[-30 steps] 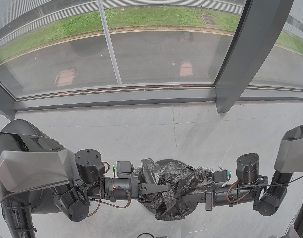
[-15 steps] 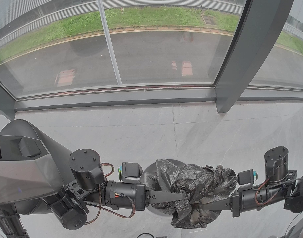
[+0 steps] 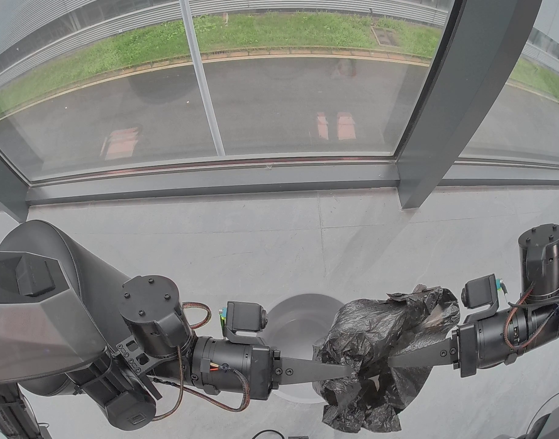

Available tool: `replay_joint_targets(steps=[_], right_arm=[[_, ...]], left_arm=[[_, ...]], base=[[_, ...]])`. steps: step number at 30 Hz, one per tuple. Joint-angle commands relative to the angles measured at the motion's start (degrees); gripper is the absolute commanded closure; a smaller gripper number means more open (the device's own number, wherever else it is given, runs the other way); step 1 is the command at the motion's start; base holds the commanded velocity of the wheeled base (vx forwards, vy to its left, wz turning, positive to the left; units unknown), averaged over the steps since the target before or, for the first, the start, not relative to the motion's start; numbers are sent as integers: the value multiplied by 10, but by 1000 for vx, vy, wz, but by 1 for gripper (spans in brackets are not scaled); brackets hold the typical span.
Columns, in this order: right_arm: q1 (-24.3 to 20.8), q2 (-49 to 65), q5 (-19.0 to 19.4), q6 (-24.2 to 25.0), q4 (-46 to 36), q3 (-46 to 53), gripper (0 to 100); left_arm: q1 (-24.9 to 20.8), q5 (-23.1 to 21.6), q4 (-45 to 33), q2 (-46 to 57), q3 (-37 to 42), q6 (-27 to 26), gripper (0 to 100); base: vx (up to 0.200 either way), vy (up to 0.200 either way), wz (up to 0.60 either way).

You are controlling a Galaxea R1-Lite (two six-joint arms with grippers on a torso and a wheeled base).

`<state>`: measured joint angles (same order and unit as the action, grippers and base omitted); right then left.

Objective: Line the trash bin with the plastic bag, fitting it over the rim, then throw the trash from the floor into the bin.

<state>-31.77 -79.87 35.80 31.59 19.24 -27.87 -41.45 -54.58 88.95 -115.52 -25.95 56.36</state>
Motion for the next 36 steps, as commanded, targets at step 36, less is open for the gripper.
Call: replay_joint_targets(steps=[36], right_arm=[[-73, -216, -5, 42, 77, -76, 100]], left_arm=[[71, 1, 2, -54, -5, 20, 100]], base=[[0, 0, 0]])
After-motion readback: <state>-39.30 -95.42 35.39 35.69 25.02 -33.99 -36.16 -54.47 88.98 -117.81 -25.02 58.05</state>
